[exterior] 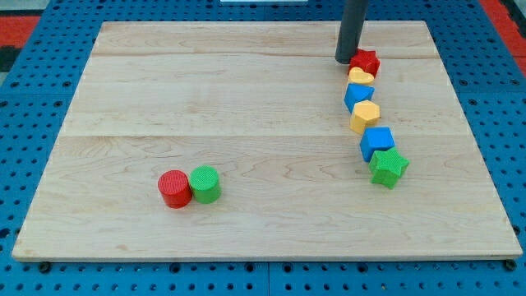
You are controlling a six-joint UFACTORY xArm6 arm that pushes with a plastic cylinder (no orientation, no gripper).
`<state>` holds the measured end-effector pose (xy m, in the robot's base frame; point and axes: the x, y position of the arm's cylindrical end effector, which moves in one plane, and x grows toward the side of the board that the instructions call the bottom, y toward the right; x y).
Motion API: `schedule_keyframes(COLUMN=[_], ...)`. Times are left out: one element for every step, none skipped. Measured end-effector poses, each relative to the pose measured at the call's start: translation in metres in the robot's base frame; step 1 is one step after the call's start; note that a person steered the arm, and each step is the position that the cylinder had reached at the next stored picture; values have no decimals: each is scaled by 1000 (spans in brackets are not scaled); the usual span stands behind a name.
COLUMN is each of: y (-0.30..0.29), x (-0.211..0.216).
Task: Move the green circle above the red star
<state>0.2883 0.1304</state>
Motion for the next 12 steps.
schedule_keyframes(y=[-43,-92,-118,-117,-111,-103,-94,-91,-123,-155,-202,-230], x=[0,-4,10,65,121,178,239,304,321,296,288,265])
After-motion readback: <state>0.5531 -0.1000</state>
